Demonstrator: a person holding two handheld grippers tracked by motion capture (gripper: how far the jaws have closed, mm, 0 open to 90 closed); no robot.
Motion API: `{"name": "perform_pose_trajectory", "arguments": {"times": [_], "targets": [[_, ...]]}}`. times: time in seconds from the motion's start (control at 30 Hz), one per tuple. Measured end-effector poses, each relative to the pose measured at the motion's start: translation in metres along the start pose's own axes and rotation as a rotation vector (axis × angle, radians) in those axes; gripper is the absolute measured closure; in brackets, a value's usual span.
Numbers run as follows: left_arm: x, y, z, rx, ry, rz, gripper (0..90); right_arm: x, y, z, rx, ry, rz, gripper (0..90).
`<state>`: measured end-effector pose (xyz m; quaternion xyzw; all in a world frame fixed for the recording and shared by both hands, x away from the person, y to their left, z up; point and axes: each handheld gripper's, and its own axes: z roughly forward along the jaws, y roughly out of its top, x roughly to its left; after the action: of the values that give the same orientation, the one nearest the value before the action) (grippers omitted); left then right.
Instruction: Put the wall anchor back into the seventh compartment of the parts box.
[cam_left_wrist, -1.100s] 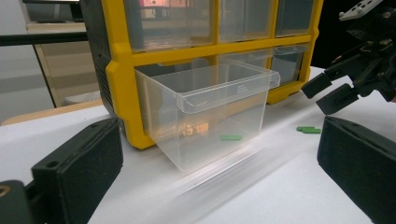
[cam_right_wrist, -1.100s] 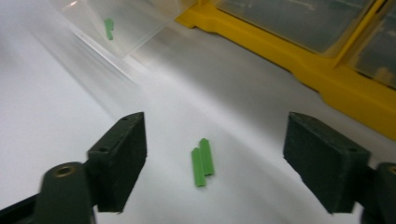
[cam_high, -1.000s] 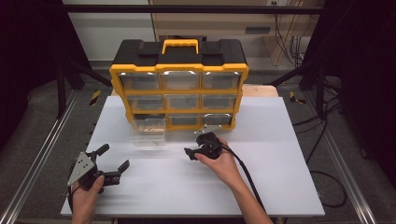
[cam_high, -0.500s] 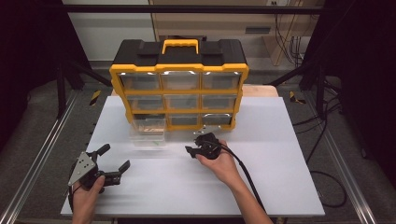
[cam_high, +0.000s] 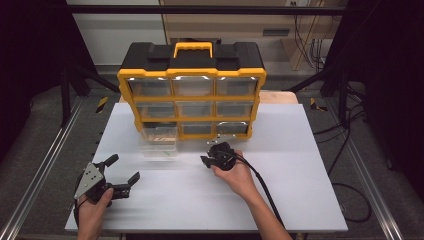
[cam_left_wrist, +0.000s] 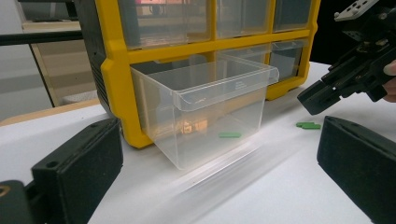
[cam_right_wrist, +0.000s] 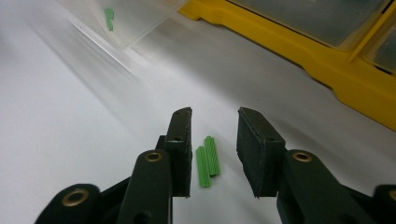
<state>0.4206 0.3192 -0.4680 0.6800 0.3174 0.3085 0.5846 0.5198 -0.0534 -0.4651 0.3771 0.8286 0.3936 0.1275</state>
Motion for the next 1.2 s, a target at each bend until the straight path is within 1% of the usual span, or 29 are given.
{"name": "perform_pose_trajectory", "arguments": {"times": [0.03,0.1,0.17,0.2,0.27,0.3,0.37,0.43,0.7,0.8,0.87,0.93,1.0,1.2], "targets": [[0.0,0.0,0.0,0.001,0.001,0.001,0.4,0.0,0.0,0.0,0.006,0.0,0.004,66.6],[0.0,0.0,0.0,0.0,0.0,-0.001,0.4,-0.001,-0.001,0.001,0.008,0.006,-0.002,67.4],[0.0,0.0,0.0,-0.001,0.0,-0.002,0.3,-0.001,-0.001,0.002,0.014,-0.005,-0.009,68.7],[0.0,0.0,0.0,-0.001,0.0,-0.002,0.3,-0.001,-0.001,0.002,0.02,0.0,-0.004,69.5],[0.0,0.0,0.0,0.0,-0.001,-0.001,0.4,-0.001,-0.002,0.004,0.03,-0.009,-0.015,70.5],[0.0,0.0,0.0,-0.001,-0.002,-0.001,0.4,-0.001,-0.002,0.004,0.037,-0.005,-0.012,71.2],[0.0,0.0,0.0,-0.001,-0.001,0.0,0.3,-0.001,-0.003,0.006,0.041,-0.011,-0.026,72.5],[0.0,0.0,0.0,0.0,0.0,0.001,0.3,-0.002,-0.003,0.007,0.038,-0.001,-0.016,73.8],[0.0,0.0,0.0,-0.001,-0.002,0.001,0.4,-0.003,-0.004,0.009,0.063,-0.008,-0.016,77.1],[0.0,0.0,0.0,0.0,-0.003,0.002,0.3,-0.003,-0.005,0.01,0.066,-0.003,-0.024,77.3],[0.0,0.0,0.0,0.001,-0.003,0.003,0.3,-0.002,-0.005,0.01,0.065,-0.001,-0.017,78.1],[0.0,0.0,0.0,0.001,-0.004,0.002,0.4,-0.002,-0.005,0.011,0.066,-0.002,-0.031,78.8],[0.0,0.0,0.001,0.001,-0.006,0.003,0.4,-0.002,-0.005,0.011,0.061,0.006,-0.026,79.4],[-0.001,0.0,0.001,0.002,-0.009,0.004,0.4,-0.002,-0.005,0.011,0.067,-0.001,-0.031,79.8]]}}
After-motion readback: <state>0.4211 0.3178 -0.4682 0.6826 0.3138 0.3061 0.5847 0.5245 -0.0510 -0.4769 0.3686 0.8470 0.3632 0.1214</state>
